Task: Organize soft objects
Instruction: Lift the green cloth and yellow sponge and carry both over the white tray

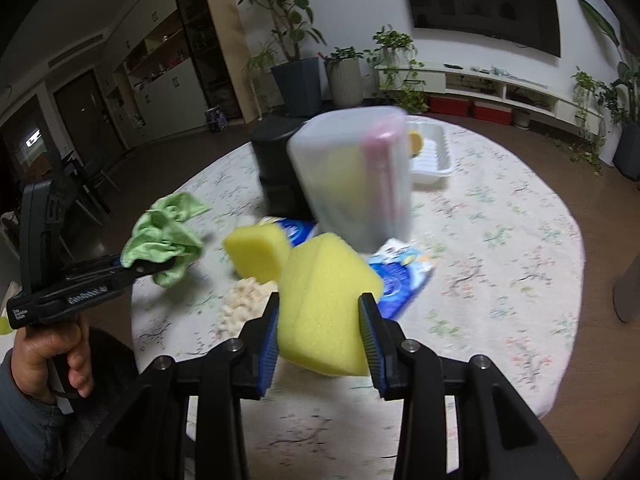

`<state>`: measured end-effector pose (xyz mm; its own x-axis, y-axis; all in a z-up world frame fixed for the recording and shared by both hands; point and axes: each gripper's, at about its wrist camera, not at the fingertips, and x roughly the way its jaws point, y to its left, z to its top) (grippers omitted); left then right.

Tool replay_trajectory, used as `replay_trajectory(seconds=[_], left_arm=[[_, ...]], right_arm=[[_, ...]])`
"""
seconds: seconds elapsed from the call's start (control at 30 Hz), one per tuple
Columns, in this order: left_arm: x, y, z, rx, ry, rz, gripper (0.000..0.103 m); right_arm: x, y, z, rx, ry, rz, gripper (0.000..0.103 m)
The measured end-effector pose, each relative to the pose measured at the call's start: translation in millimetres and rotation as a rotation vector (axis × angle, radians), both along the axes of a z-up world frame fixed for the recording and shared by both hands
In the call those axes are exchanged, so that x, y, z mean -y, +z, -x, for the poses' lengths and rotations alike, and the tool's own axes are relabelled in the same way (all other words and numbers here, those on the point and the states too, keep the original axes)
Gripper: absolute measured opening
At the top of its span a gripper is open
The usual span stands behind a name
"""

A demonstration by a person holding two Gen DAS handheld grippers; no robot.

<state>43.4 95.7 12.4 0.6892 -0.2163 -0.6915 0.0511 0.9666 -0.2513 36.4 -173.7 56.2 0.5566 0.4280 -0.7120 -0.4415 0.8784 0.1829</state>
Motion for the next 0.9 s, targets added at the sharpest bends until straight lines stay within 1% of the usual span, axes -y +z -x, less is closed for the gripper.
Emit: replay_trajectory(seconds=[0.2,0.3,0.47,0.57,0.7,0.8,0.9], left_arm=[[-24,27,-29,0.033,0.017,-0.056,0.025],[-30,40,-54,0.044,0.012,-0.094,0.025],[-36,57,-110,0.046,-0.013,-0.113,0.025],[-32,59,-145,0.030,-0.039,-0.135,0.025],[-25,58,-192,0.014,-0.068,-0.152,0.025],[-23,54,-222,0.000,-0.083,-0.146,0.025],[-19,47,-247,-0.023,-0.108,-0.139,0.025]], right_arm=[[41,19,-33,0.037,-0.083,0.017,0.040],[56,28,-59,0.062,-0.114,0.047,0.040],[73,37,-114,0.073,-0.137,0.081,0.040],[76,38,-150,0.060,-0.138,0.081,0.040],[69,38,-198,0.050,-0.119,0.104,0.040],[60,38,-233,0.052,-0.101,0.139,0.040],[53,36,-260,0.043,-0.089,0.157,0.040]])
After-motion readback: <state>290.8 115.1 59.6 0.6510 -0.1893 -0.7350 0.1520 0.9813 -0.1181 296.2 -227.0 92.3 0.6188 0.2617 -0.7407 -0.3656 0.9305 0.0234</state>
